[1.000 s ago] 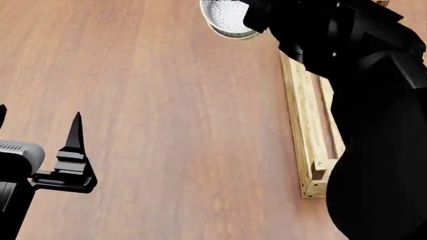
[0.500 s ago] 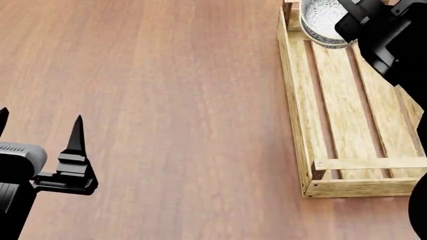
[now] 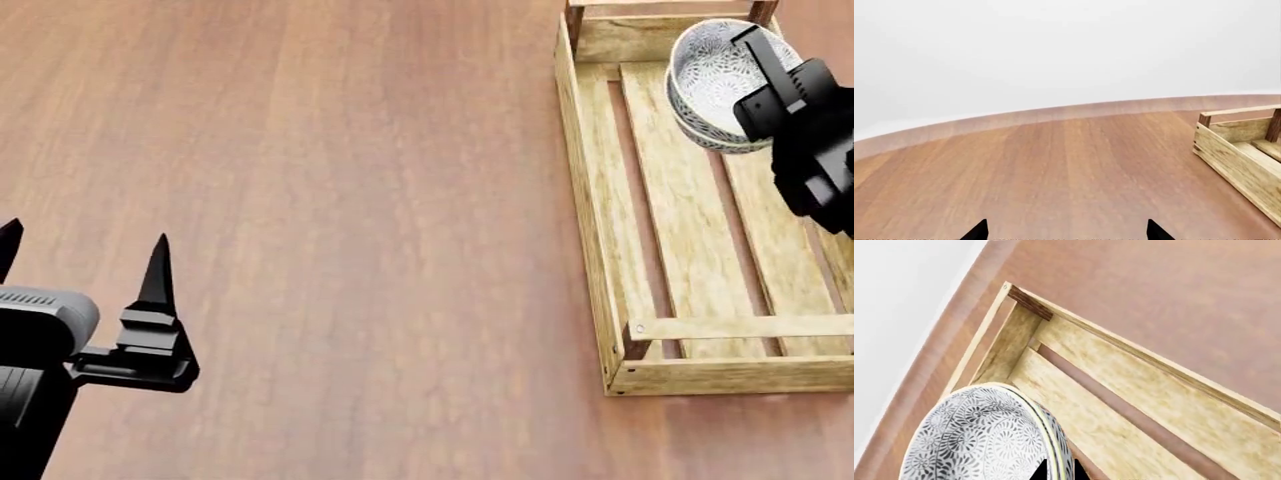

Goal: Stack the right bowl on the left bowl and place them in the tray.

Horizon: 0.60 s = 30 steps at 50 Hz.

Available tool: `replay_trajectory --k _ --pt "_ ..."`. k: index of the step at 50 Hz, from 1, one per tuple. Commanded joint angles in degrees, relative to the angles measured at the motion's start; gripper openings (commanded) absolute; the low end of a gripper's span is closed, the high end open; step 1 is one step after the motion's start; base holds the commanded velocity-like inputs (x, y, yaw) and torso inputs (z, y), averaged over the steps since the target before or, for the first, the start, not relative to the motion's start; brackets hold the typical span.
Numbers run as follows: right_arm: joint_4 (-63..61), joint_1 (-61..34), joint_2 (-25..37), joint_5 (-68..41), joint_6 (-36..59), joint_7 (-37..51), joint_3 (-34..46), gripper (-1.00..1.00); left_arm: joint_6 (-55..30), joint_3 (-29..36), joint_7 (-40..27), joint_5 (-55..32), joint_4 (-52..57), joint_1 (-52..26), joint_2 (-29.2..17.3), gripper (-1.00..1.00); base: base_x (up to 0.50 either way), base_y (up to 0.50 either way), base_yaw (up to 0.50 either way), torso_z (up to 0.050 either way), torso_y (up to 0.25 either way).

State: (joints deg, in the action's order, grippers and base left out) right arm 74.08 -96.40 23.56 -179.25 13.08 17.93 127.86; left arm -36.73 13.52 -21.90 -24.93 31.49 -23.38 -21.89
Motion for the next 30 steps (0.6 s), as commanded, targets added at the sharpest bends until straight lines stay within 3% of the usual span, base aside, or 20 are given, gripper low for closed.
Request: replay_trajectory --k 1,26,30 --pt "0.91 1.83 0.89 0.91 -1.33 -4.04 -7.54 -1.00 0.64 0.15 0.12 -0.02 -0.59 0.25 -0.09 1.00 0.00 0.00 0.00 0.000 0.000" --pt "0.91 1.97 -0.44 0.98 -2.88 -2.28 -3.70 -1.00 0.44 0.89 -0.50 0.22 -1.23 -0.03 -0.20 1.00 0.00 0.00 0.00 0.000 0.001" --pt "0.91 2.09 -0.52 0.93 -2.84 -2.18 -3.59 -1.00 0.24 1.19 -0.31 0.09 -1.26 -0.19 -0.28 1.00 0.00 0.00 0.00 0.000 -0.233"
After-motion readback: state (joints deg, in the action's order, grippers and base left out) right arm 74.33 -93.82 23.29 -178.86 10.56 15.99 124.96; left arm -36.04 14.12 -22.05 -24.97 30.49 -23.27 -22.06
